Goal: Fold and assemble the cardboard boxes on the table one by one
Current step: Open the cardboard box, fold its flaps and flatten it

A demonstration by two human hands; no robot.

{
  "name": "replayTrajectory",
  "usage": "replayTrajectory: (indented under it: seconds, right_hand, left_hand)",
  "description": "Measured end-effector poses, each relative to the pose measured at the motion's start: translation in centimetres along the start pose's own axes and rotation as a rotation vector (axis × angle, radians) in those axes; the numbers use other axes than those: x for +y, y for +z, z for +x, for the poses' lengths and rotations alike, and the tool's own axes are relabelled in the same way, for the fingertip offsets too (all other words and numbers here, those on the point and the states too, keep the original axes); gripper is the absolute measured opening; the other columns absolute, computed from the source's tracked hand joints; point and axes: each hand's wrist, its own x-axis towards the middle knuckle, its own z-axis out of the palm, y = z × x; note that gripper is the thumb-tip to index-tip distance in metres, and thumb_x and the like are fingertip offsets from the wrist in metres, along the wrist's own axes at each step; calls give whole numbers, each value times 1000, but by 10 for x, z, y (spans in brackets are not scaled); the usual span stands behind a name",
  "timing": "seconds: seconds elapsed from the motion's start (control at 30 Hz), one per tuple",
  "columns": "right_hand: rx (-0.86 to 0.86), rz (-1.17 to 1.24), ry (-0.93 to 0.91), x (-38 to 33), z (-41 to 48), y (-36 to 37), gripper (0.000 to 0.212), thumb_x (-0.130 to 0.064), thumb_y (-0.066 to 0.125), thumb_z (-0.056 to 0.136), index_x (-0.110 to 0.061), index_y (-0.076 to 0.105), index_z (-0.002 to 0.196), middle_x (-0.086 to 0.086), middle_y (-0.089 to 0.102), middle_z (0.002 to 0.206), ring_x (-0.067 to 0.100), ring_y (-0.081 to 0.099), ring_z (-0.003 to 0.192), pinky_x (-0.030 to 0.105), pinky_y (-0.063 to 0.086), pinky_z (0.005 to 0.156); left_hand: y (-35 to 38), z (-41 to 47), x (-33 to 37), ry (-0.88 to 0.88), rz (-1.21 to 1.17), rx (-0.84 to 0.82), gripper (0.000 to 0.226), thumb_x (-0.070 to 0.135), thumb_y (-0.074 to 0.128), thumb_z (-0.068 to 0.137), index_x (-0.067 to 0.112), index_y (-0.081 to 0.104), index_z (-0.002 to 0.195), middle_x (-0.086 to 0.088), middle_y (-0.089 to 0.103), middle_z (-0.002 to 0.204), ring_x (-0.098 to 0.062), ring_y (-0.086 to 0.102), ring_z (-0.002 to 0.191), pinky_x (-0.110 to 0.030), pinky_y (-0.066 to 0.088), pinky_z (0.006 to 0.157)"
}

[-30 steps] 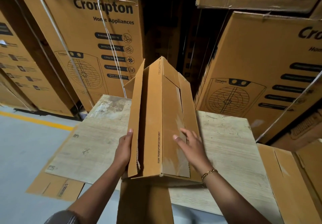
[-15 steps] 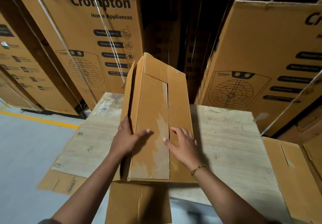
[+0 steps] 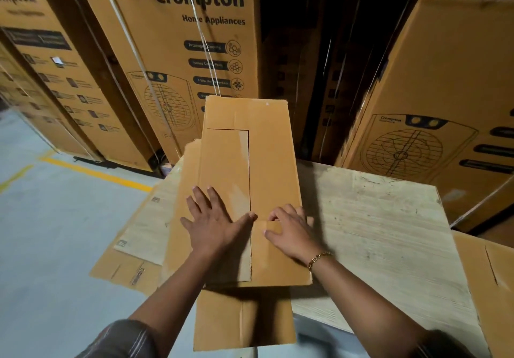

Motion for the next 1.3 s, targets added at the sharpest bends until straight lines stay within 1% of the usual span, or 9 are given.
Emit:
replayTrajectory:
  seconds: [0.13, 0.33, 0.53, 0.67, 0.73, 0.83, 0.97, 1.07, 1.3]
  right_hand:
    - [-4, -22, -37, -17, 1, 12, 23, -46, 52, 87, -39, 45, 107, -13, 47, 117, 14, 37, 114, 38, 27, 93]
    - [39, -5, -54, -20, 6, 24, 24, -46, 50, 86, -40, 55, 108, -21, 51, 112, 10, 37, 110, 35, 17, 85]
    - [68, -20, 8, -26, 11, 22, 19, -51, 48, 87, -35, 56, 92, -18, 52, 100, 14, 41, 109, 37, 20, 80]
    - [149, -220, 96, -44, 23, 18, 58, -71, 51, 80, -31, 48, 120, 0, 43, 130, 27, 35, 125, 55, 29, 99]
    - [83, -259, 178, -54, 41, 12, 96, -79, 51, 76, -27, 23, 151, 8, 13, 161, 42, 8, 148, 73, 12, 110]
    - [-22, -293, 248, -60, 65, 8, 118, -85, 50, 73, -24, -3, 159, 11, -16, 166, 51, -14, 148, 77, 4, 111]
    - [107, -382, -53, -57, 46, 15, 86, -65, 46, 86, -23, 20, 156, 10, 13, 165, 40, 9, 151, 69, 13, 113]
    - [181, -310, -291, -51, 12, 27, 52, -55, 43, 91, -29, 49, 136, -2, 51, 133, 23, 46, 122, 46, 39, 100]
    - [-103, -162, -131, -43, -3, 15, 61, -66, 63, 81, -35, 47, 131, -9, 50, 128, 17, 43, 121, 41, 32, 94]
  left_hand:
    - [2, 13, 8, -42, 57, -43, 135, 103, 28, 65, 14, -7, 161, -21, -14, 167, -49, -13, 152, -74, 12, 114]
    - [-23, 24, -8, -23, -86, 15, 96, 80, 54, 64, 24, 36, 140, -10, 40, 143, -37, 40, 130, -54, 50, 91]
    - [-35, 27, -25, -38, -277, 64, 97, 80, 57, 69, 28, 43, 150, -2, 43, 156, -31, 47, 136, -52, 44, 106]
    - [-38, 23, -27, -32, -271, 61, 102, 84, 53, 64, 29, 44, 150, 0, 45, 155, -29, 48, 135, -51, 46, 104]
    - [-33, 18, -25, -31, -235, 63, 105, 84, 56, 64, 28, 41, 151, -1, 43, 155, -29, 46, 136, -50, 46, 103]
    - [-30, 17, -24, -28, -196, 76, 103, 84, 56, 66, 29, 40, 151, -1, 41, 156, -29, 44, 138, -50, 46, 103]
    - [-32, 23, -21, -33, -196, 53, 103, 86, 55, 65, 32, 42, 151, 0, 37, 161, -29, 41, 142, -51, 43, 106]
    - [-31, 26, -21, -55, -194, 57, 100, 84, 56, 65, 34, 44, 150, 0, 37, 161, -28, 40, 142, -51, 44, 105]
    - [-32, 37, -20, -63, -203, 50, 99, 86, 57, 62, 34, 51, 147, 1, 42, 158, -27, 45, 138, -48, 46, 101]
